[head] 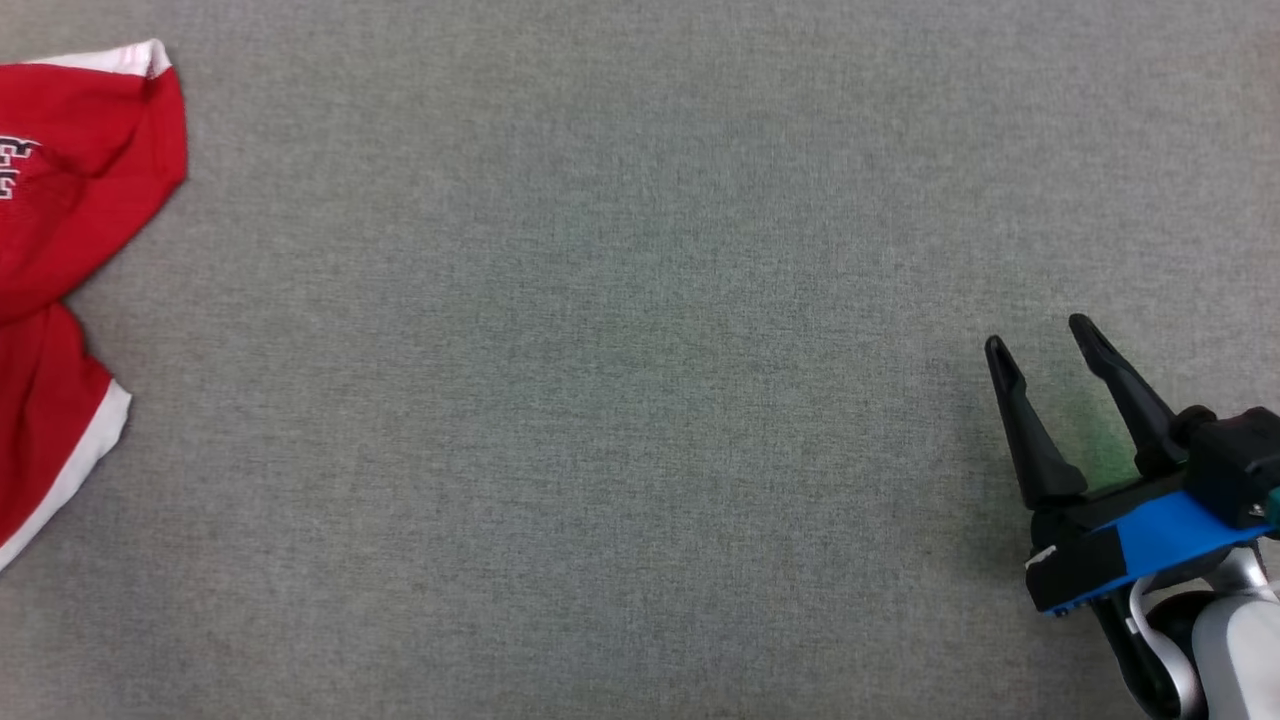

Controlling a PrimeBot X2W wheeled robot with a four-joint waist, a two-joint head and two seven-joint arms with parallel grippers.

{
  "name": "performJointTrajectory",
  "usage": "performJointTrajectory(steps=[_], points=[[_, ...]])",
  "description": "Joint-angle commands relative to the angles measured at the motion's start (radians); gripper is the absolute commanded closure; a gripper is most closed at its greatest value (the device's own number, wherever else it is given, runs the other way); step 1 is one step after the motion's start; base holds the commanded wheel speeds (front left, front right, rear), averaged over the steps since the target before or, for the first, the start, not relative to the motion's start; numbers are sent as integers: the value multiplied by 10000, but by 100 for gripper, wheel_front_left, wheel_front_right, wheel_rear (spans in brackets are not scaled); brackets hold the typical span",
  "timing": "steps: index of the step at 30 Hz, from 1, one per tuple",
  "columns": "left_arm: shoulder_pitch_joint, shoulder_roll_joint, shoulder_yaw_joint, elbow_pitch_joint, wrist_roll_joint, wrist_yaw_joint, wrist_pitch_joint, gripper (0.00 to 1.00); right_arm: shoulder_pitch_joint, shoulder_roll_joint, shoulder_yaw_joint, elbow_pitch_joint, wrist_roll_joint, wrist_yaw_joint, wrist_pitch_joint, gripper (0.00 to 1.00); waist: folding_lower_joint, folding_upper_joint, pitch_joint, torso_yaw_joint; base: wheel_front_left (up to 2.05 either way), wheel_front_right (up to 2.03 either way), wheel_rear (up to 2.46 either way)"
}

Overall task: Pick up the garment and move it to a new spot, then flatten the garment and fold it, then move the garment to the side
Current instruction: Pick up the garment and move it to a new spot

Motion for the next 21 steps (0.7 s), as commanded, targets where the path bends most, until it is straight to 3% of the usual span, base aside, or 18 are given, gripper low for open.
performJointTrajectory(steps=[1,8,9,10,12,15,21], points=[[-161,123,-19,267,18,-8,130,0,-135,-109,-48,-207,35,5,43,0,-4,-3,231,-46,0,0,0],[28,-51,-15,1395,-61,363,372,1,-89,-79,-25,-735,162,5,109,0,-4,-3,718,-484,0,0,0],[98,-139,-50,1563,-100,359,418,58,-29,-46,-40,-776,166,5,99,0,-4,-3,725,-516,0,0,0],[156,-218,-82,1710,-165,325,513,100,37,-13,-68,-792,181,5,95,0,-4,-3,724,-544,0,0,0],[228,-332,-127,1884,-272,224,651,100,102,3,-89,-737,201,5,75,0,-4,-3,673,-573,0,0,0],[75,-390,-206,1783,-460,-272,536,100,165,54,-117,-595,260,5,34,0,-4,-3,435,-540,0,0,0],[-613,372,-600,981,144,-739,-160,100,95,261,36,-202,390,5,-169,0,-4,-3,-539,-416,0,0,0]])
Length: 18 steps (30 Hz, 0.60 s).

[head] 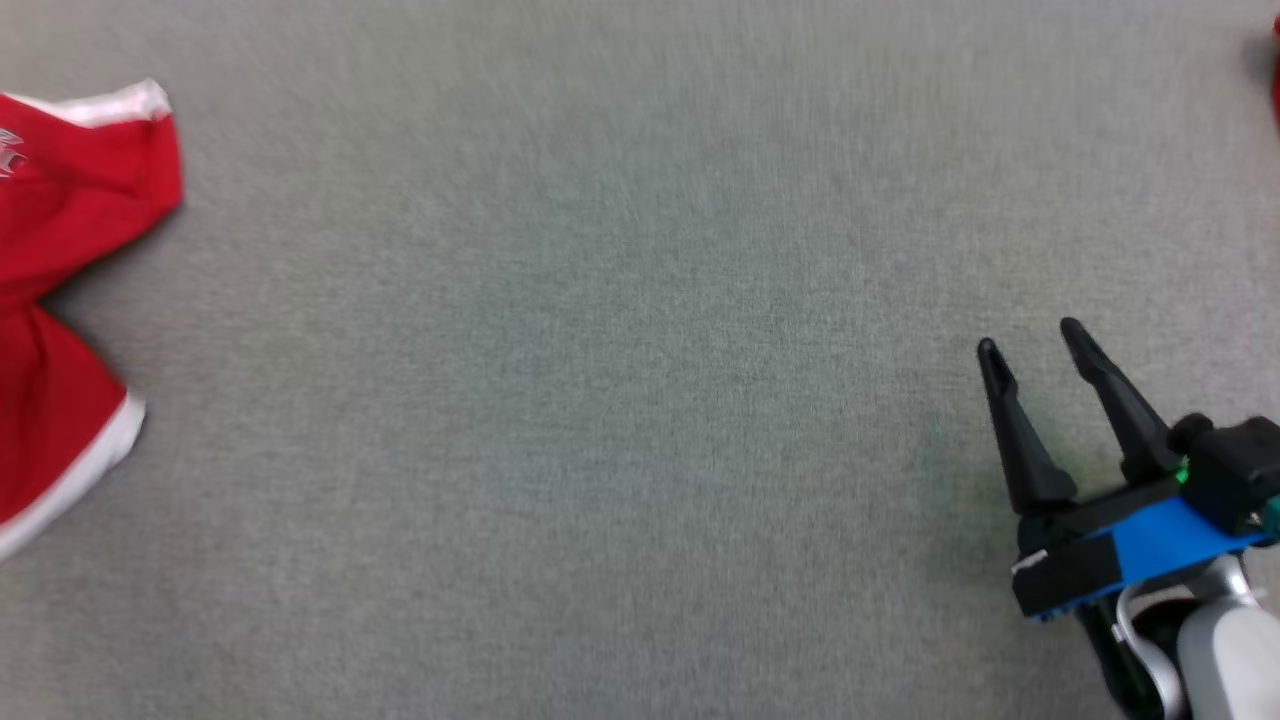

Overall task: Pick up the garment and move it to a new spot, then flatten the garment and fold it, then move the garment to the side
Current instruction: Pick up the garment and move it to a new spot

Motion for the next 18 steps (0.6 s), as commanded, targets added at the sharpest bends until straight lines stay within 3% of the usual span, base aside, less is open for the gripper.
performJointTrajectory(steps=[1,11,18], points=[[-358,276,-74,-273,163,-108,-146,100,2,98,36,89,116,5,-71,0,-2,-1,-320,-102,0,0,0],[-1069,789,-1816,-2670,1143,-659,-386,100,371,673,321,1203,297,5,-506,0,-2,-1,-2800,-429,0,0,0],[-1298,182,-3115,-4661,872,-731,346,100,832,1056,236,1580,369,5,-712,0,-2,-1,-3987,-1111,0,0,0]])
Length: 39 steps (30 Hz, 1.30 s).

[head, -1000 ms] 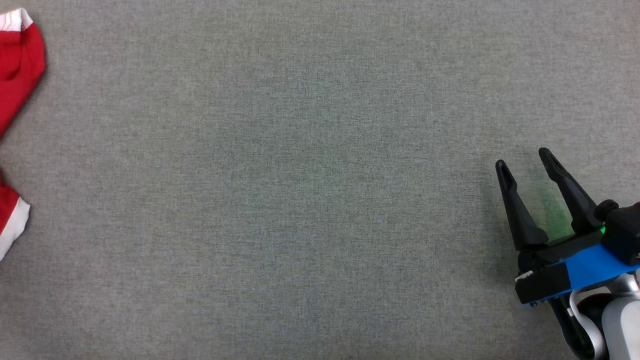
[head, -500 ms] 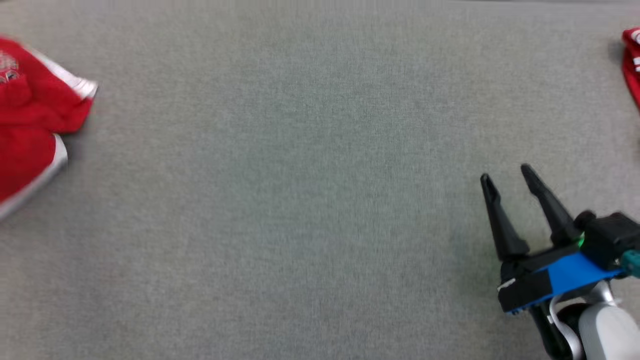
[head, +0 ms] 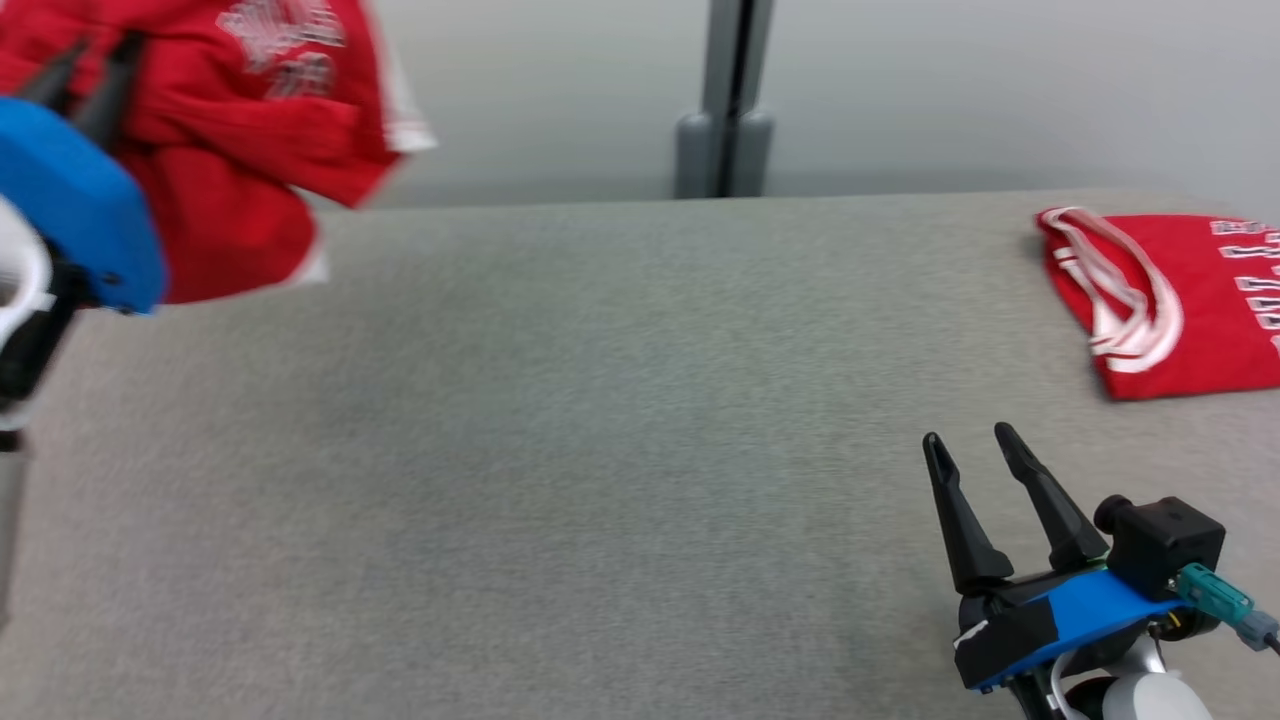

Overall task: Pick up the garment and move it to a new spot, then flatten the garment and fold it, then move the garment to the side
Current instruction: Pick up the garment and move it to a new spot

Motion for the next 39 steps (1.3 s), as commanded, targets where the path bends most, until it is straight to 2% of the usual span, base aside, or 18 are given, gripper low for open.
performJointTrajectory(steps=[1,8,11,14,18,22,25,26,27,28,29,32,39], points=[[-96,-173,-241,-184,-136,-48,174,100,121,87,-3,36,35,5,-62,0,3,2,-566,-617,0,0,0],[259,-933,-1600,-852,-540,-78,718,100,187,230,184,49,61,5,22,0,3,2,-771,-1711,0,0,0],[586,-1300,-2038,-737,-681,-73,596,100,146,281,223,73,77,5,67,0,3,2,-732,-2203,0,0,0],[964,-1900,-2383,-402,-810,-54,162,100,111,299,174,81,62,5,54,0,3,2,-674,-2537,0,0,0],[1376,-2819,-2997,654,-591,19,-623,100,116,318,95,51,64,5,63,0,3,2,-539,-2672,0,0,0],[1732,-3873,-3497,2315,-497,148,-1498,100,18,336,161,80,120,5,63,0,3,2,-430,-2722,0,0,0],[1918,-4414,-3819,3629,-397,147,-2057,100,-89,343,263,127,172,5,45,0,3,2,-359,-2712,0,0,0],[1958,-4532,-3895,4041,-363,126,-2238,91,-125,347,291,144,174,5,33,0,3,2,-330,-2689,0,0,0],[1972,-4603,-3951,4358,-315,116,-2452,67,-148,350,311,164,167,5,32,0,3,2,-317,-2658,0,0,0],[1929,-4672,-4021,4683,-226,121,-2701,5,-162,350,318,187,169,5,22,0,3,2,-303,-2620,0,0,0],[1860,-4806,-4120,5183,-195,99,-3135,0,-140,341,269,214,170,5,-2,0,3,2,-310,-2507,0,0,0],[1720,-5013,-4045,5617,-365,79,-3799,0,5,335,147,233,115,5,-22,0,3,2,-397,-2261,0,0,0],[1858,-5039,-3582,5309,-589,125,-6066,0,234,254,-181,96,-22,5,79,0,3,2,-830,-1665,0,0,0]])
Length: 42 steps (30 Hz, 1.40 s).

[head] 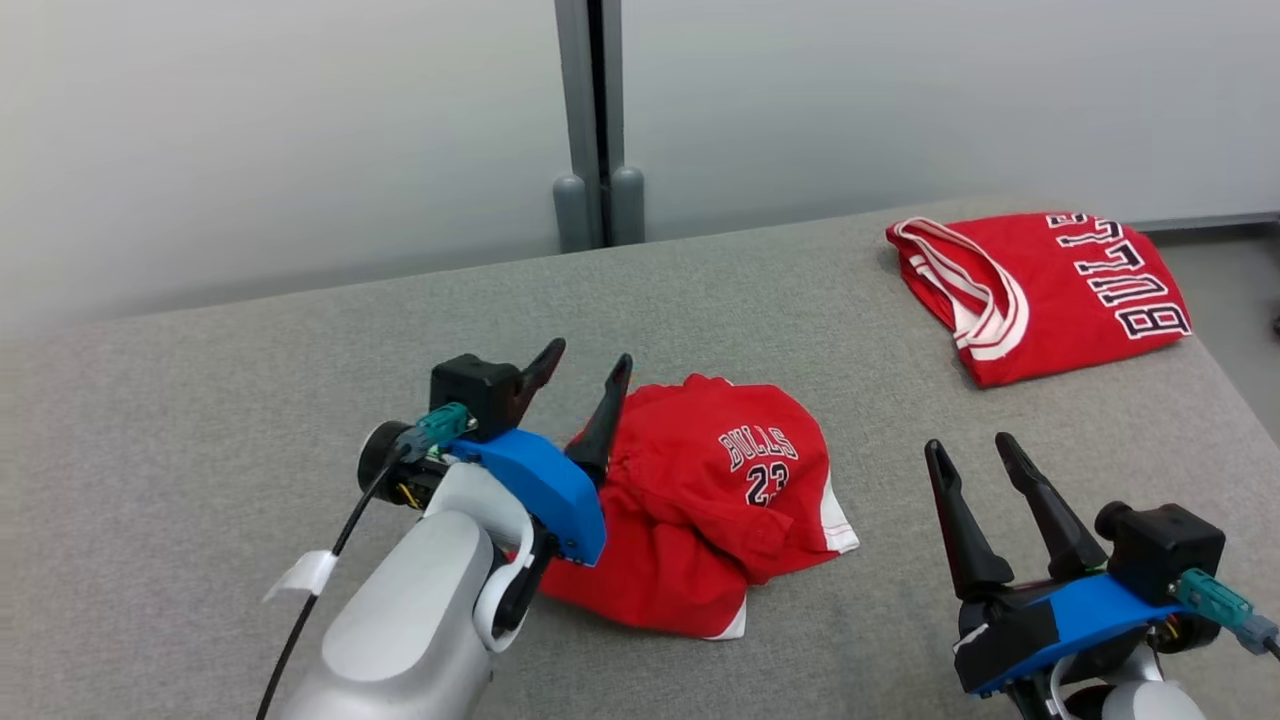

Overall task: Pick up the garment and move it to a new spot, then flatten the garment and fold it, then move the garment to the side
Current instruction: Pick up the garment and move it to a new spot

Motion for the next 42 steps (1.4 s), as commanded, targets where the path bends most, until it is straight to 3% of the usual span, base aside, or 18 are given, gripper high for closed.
performJointTrajectory(steps=[1,10,15,24,42], points=[[223,113,187,-185,-95,49,-485,0,205,-51,-124,-72,-98,5,33,0,0,-1,-144,151,0,0,0],[1906,858,1176,-1599,-345,690,-1846,0,641,-2,-599,-308,-157,5,190,0,0,-1,-618,860,0,0,0],[3218,1382,1848,-2570,-167,1109,-1972,0,850,52,-937,-176,-41,5,103,0,0,-1,-707,1178,0,0,0],[5231,1720,3088,-3996,495,1756,-1985,0,1154,111,-1293,325,44,5,-117,0,0,-1,-821,1380,0,0,0],[5937,2051,3190,-4005,874,1944,-1926,0,1367,138,-1347,778,232,5,-194,0,0,-1,-858,1109,0,0,0]])
